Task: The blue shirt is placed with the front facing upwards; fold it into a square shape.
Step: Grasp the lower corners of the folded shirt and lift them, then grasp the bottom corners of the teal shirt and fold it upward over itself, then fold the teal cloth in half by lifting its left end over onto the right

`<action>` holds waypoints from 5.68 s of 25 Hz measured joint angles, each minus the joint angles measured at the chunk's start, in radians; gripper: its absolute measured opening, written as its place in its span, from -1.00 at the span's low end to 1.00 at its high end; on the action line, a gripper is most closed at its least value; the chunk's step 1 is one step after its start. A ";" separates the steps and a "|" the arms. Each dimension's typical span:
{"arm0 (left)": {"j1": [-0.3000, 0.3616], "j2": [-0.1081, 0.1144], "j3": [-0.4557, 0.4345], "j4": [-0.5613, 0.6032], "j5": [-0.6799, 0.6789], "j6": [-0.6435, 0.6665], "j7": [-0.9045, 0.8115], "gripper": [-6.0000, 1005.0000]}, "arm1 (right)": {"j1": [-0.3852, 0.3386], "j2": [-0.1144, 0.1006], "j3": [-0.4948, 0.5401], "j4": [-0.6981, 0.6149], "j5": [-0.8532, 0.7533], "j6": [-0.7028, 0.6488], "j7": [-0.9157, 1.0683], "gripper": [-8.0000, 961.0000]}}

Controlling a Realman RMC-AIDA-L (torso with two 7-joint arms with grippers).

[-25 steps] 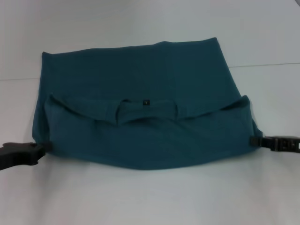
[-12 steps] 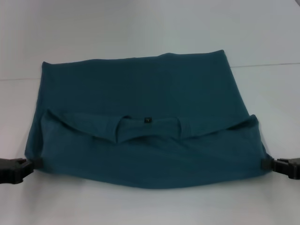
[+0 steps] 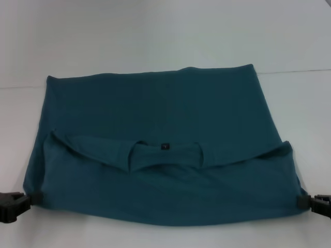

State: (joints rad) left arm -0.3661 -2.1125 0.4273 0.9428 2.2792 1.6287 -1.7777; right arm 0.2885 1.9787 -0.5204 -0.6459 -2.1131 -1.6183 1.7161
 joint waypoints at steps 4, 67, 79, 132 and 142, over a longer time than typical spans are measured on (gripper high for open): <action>0.017 0.002 -0.005 0.017 0.001 0.046 0.010 -0.99 | -0.011 -0.007 0.000 0.000 -0.001 -0.032 -0.016 -0.91; -0.033 0.047 -0.196 -0.007 -0.005 0.113 0.041 -0.98 | 0.068 -0.016 0.143 0.007 -0.021 -0.070 -0.040 -0.91; -0.291 0.075 -0.186 -0.222 -0.034 -0.299 0.004 -0.95 | 0.310 0.022 0.159 0.037 -0.017 0.288 0.016 -0.91; -0.500 -0.010 -0.057 -0.467 -0.271 -1.100 0.182 -0.55 | 0.562 0.094 0.096 0.272 0.284 1.079 -0.360 -0.39; -0.414 -0.006 -0.014 -0.426 -0.291 -0.991 0.122 0.07 | 0.464 0.083 0.093 0.223 0.345 0.894 -0.344 0.12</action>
State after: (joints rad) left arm -0.7804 -2.1181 0.4133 0.5165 1.9886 0.6373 -1.6561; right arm 0.7526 2.0622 -0.4272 -0.4229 -1.7682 -0.7239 1.3717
